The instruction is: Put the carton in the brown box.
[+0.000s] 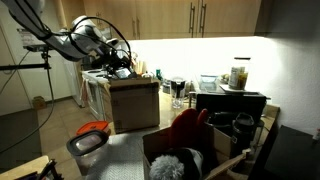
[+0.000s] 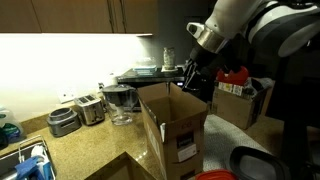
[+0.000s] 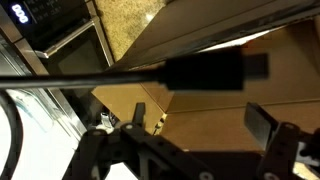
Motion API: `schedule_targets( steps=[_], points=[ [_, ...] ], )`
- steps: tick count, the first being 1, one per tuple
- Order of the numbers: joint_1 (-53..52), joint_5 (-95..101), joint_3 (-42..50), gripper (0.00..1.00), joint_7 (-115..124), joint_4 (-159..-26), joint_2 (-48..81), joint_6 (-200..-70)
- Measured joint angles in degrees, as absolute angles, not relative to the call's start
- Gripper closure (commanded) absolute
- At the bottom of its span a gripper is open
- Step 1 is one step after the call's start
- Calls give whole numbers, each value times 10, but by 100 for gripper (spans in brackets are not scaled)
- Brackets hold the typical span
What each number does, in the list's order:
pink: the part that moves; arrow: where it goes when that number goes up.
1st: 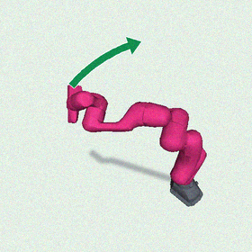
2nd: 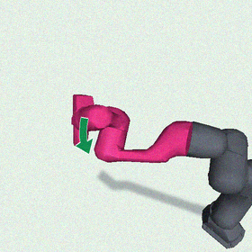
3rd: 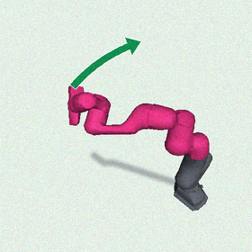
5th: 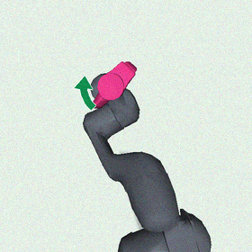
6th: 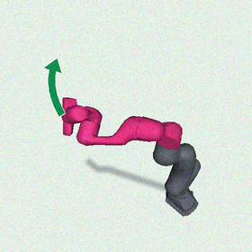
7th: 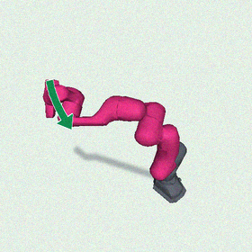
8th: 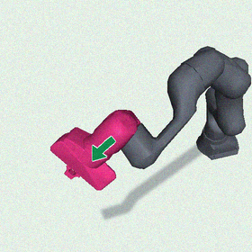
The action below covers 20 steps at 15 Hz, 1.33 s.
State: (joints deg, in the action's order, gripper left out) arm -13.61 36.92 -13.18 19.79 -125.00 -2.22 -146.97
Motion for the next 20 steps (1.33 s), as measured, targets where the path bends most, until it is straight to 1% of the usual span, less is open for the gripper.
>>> schedule_targets(
  steps=[4,9,13,15,20],
  points=[
    [-123,367,-123,0,229,-1250,-39,-1413],
    [-104,354,-115,0,275,-1251,-47,-1308],
    [-95,300,-102,0,277,-1259,-47,-1230],
    [-92,252,-95,0,257,-1270,-45,-1208],
    [-91,132,-78,0,170,-1299,-44,-1206]
  ],
)
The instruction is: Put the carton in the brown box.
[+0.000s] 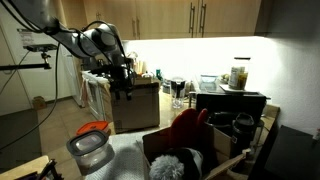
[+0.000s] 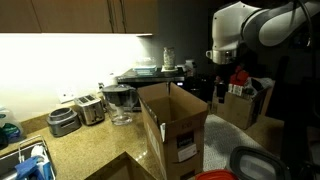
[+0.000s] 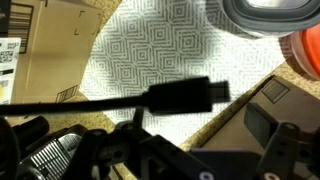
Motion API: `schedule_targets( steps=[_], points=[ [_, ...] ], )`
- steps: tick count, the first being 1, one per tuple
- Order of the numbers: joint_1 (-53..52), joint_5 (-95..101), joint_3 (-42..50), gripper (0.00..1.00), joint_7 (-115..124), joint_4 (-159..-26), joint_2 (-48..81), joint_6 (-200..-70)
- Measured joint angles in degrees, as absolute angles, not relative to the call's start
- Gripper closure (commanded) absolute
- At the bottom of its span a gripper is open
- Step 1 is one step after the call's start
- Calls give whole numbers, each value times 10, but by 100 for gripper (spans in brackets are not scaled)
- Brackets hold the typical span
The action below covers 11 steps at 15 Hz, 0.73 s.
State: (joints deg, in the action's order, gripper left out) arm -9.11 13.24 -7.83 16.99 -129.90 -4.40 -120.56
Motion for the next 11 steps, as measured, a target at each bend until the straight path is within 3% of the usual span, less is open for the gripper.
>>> schedule_targets(
  steps=[11],
  points=[
    [-85,122,-72,0,157,-1303,-43,-1181]
  ],
)
